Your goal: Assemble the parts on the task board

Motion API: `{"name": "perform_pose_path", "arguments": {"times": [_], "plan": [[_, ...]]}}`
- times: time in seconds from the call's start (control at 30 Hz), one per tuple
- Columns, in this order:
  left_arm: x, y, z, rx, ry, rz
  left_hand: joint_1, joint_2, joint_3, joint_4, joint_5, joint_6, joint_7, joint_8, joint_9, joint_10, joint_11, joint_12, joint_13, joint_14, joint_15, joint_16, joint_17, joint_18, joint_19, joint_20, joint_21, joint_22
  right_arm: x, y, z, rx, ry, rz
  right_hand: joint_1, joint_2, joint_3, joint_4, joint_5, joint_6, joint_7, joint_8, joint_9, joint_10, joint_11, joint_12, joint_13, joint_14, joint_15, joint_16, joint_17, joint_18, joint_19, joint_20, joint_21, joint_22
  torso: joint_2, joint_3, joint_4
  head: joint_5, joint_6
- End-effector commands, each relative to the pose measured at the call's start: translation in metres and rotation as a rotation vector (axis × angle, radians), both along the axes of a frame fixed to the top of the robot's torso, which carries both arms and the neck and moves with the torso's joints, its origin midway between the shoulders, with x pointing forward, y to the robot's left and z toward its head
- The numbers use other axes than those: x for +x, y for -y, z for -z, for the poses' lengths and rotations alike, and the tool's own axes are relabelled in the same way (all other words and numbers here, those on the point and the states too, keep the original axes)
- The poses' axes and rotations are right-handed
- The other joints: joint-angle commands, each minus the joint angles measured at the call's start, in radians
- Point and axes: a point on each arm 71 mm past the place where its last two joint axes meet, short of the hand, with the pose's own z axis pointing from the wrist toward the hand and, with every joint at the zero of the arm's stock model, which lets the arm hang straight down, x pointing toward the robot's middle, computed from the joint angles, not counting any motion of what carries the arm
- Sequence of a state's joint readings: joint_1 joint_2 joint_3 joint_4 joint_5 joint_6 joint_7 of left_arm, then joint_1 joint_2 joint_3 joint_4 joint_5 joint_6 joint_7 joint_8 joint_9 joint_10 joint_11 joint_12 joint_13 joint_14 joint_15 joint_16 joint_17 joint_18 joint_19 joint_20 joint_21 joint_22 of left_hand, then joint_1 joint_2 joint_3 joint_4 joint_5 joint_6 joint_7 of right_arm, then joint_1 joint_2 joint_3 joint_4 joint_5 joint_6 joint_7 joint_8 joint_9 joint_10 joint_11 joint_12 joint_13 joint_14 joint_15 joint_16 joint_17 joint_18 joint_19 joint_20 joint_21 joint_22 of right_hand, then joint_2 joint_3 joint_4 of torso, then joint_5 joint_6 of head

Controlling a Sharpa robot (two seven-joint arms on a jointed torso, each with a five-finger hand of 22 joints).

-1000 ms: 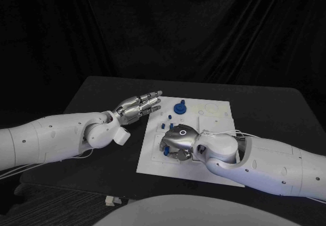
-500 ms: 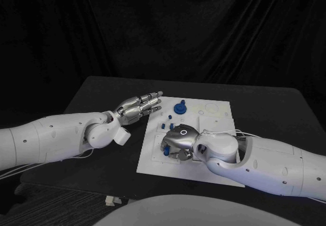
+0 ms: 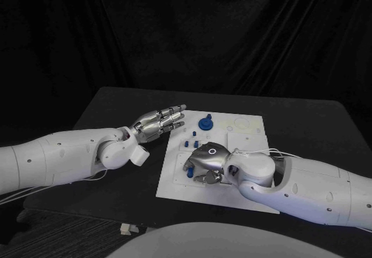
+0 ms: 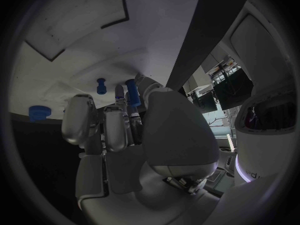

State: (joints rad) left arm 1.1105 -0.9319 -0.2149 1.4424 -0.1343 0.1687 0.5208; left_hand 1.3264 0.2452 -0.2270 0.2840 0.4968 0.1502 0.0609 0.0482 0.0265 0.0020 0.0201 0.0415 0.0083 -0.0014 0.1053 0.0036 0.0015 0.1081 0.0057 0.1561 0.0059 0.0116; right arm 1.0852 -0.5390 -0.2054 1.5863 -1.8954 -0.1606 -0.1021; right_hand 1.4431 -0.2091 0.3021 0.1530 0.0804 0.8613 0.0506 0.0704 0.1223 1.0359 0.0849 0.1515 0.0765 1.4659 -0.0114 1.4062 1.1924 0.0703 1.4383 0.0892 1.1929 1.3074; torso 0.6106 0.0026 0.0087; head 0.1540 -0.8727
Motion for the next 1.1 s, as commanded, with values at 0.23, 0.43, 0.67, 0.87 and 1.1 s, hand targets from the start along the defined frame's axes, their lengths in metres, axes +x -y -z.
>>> {"name": "perform_pose_path", "arguments": {"times": [0.23,0.43,0.67,0.87,1.1], "plan": [[-0.001,0.002,0.000,-0.018,-0.001,0.010,0.004,0.005,0.007,0.002,0.005,-0.002,0.003,0.004,0.000,-0.001,0.010,0.001,0.001,0.001,0.003,-0.004,-0.001,0.010,-0.001,0.000,-0.002,0.001,-0.003,0.004,-0.008,0.098,0.042,-0.015,0.030,0.007,-0.057,0.025,0.000,-0.112,-0.029,-0.003,-0.040,-0.097,0.014,0.011,-0.010,0.031,-0.004,0.001,-0.003,0.008,0.004,0.000,-0.004,0.158,-0.001,0.0003,0.0000,0.001,0.000],[-0.001,0.001,0.000,-0.018,0.000,0.008,0.004,0.005,0.007,0.002,0.005,-0.004,0.003,0.004,0.000,-0.001,0.010,0.000,0.001,0.001,0.003,-0.004,-0.001,0.010,-0.001,0.000,-0.002,0.001,0.002,0.007,-0.028,0.176,0.103,-0.032,0.008,-0.007,-0.091,0.085,-0.020,-0.100,-0.025,0.007,-0.048,-0.163,0.024,0.016,-0.010,0.031,0.002,0.001,-0.004,0.011,-0.001,0.004,-0.021,0.154,-0.001,0.0002,-0.0002,-0.003,0.000],[-0.001,0.001,0.000,-0.018,0.000,0.009,0.004,0.005,0.007,0.002,0.005,-0.004,0.003,0.004,0.000,-0.001,0.010,0.001,0.001,0.001,0.003,-0.004,-0.001,0.010,-0.001,0.000,-0.002,0.001,0.015,0.018,-0.068,0.282,0.165,-0.016,-0.002,-0.028,-0.111,0.135,-0.029,-0.080,-0.025,0.014,-0.049,-0.182,0.023,0.028,-0.010,0.033,0.001,0.007,0.006,0.010,0.003,0.004,-0.014,0.156,0.000,-0.0001,0.0003,-0.006,0.000],[-0.001,0.001,0.000,-0.018,0.000,0.008,0.004,0.005,0.007,0.002,0.005,-0.004,0.003,0.004,0.000,-0.001,0.010,0.001,0.001,0.001,0.003,-0.004,-0.001,0.010,-0.001,0.000,-0.002,0.001,0.038,0.049,-0.113,0.397,0.168,0.098,-0.121,-0.002,-0.105,0.142,-0.024,-0.010,0.024,0.049,-0.042,-0.132,0.023,0.087,-0.003,0.043,0.029,0.025,0.037,0.004,0.015,0.023,0.012,0.163,0.000,-0.0003,0.0001,-0.010,0.000],[-0.001,0.001,0.000,-0.018,0.000,0.008,0.004,0.004,0.007,0.002,0.005,-0.004,0.002,0.004,0.000,-0.001,0.011,0.001,0.001,0.001,0.002,-0.004,-0.001,0.010,-0.001,0.000,-0.001,0.002,0.060,0.092,-0.131,0.420,0.073,0.313,-0.094,0.061,-0.060,0.116,0.030,0.119,0.078,0.107,-0.019,0.073,-0.026,0.235,0.042,0.041,-0.006,0.028,0.036,0.007,0.017,0.005,0.016,0.163,0.000,-0.0002,0.0004,-0.022,0.000]]}}
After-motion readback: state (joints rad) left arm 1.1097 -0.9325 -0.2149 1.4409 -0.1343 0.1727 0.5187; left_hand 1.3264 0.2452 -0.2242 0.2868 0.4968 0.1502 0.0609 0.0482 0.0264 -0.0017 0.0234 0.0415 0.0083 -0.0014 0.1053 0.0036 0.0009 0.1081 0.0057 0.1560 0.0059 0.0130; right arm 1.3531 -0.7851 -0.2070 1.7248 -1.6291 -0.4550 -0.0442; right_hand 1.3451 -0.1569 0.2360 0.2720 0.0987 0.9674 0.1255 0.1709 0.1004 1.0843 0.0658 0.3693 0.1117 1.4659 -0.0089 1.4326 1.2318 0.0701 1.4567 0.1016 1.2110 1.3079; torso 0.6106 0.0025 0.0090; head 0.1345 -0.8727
